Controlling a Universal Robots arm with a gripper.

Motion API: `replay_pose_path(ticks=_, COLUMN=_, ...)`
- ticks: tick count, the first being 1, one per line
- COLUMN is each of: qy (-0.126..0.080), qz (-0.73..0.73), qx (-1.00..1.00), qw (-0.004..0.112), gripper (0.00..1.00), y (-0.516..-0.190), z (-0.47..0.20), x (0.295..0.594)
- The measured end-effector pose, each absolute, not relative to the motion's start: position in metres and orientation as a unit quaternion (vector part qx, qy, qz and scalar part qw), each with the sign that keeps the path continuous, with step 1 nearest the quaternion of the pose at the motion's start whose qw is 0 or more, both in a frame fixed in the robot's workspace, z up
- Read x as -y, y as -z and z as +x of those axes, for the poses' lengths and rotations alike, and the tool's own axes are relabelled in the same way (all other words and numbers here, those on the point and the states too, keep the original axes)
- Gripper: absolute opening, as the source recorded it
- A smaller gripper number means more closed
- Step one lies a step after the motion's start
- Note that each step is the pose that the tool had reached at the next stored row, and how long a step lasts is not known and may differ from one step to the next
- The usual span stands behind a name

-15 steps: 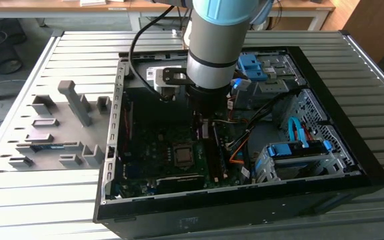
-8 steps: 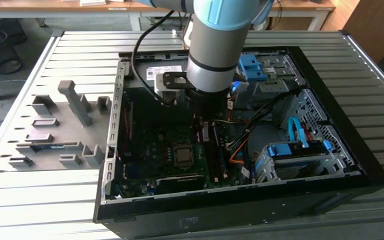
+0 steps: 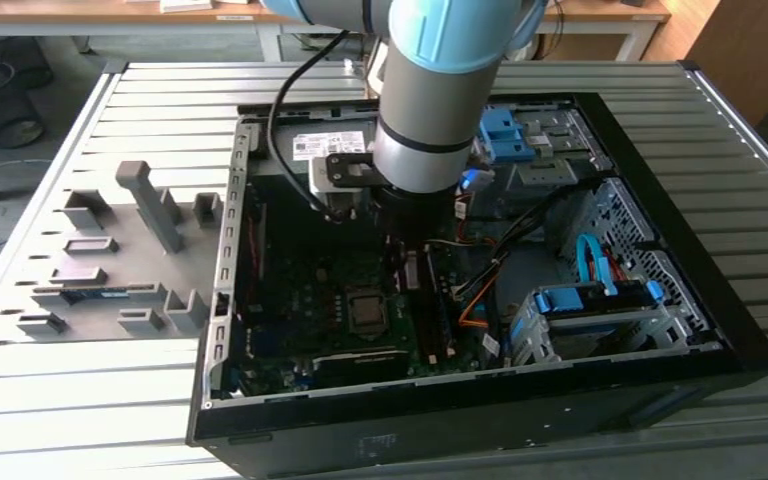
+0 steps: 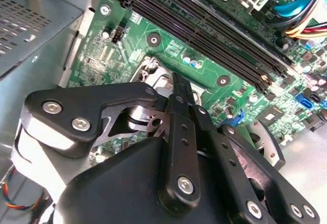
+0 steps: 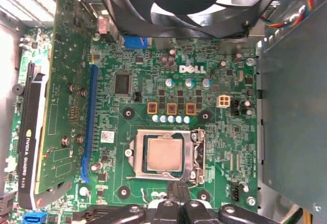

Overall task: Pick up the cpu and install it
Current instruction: 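Install the first cpu locking lever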

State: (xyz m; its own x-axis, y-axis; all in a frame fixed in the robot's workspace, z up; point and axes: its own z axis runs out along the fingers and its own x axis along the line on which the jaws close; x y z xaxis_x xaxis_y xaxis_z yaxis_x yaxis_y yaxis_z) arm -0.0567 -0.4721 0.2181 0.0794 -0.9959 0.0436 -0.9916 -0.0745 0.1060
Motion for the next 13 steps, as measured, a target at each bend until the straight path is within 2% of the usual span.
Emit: replay_pose_path(ticks=13, qy=0.024, qz=0.743, qx=0.666, qw=0.059, gripper=0.1, y=-0.205, z=-0.057, x=0.484)
